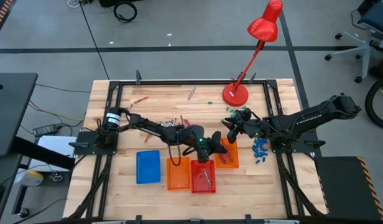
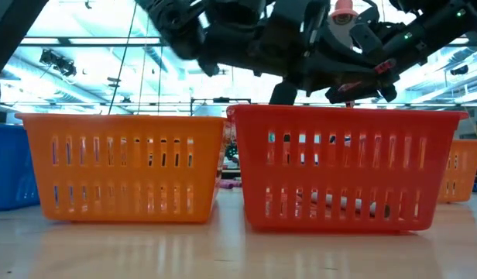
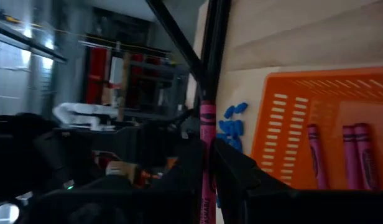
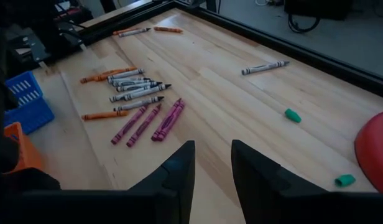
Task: Sort crayons
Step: Put the red crayon into the right orange bin, then put the orange crayon into the left orange bin
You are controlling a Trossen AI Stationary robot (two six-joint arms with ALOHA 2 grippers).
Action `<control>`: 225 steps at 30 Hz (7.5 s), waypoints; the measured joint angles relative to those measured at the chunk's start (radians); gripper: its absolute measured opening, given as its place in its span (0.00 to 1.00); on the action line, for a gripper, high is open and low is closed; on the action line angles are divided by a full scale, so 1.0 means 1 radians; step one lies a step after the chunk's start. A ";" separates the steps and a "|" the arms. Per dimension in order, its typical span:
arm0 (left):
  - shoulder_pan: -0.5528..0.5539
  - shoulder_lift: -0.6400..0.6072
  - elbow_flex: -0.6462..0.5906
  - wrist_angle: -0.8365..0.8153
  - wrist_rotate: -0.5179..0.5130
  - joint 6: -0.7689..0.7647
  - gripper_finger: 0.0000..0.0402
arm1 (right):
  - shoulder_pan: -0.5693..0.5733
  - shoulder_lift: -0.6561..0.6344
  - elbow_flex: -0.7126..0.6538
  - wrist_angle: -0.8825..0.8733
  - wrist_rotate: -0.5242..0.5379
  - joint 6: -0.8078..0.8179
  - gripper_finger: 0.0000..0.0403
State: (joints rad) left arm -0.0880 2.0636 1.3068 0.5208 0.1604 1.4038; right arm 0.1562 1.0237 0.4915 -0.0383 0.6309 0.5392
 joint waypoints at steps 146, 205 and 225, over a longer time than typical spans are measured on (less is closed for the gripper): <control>0.967 -0.319 -0.349 -1.219 -0.390 -1.147 0.23 | 0.052 0.006 0.000 0.038 0.055 -0.015 0.27; -0.222 -0.617 -0.352 -0.924 -0.309 -2.289 0.07 | 0.105 0.005 0.000 0.052 0.079 -0.040 0.27; -0.474 -0.418 -0.352 -0.708 -0.676 -2.912 0.11 | 0.097 0.024 0.001 0.202 -0.055 -0.246 0.27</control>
State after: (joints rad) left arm -0.5620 1.6455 0.9546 -0.1877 -0.5160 -1.5085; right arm 0.2531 1.0477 0.4922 0.1632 0.5755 0.2928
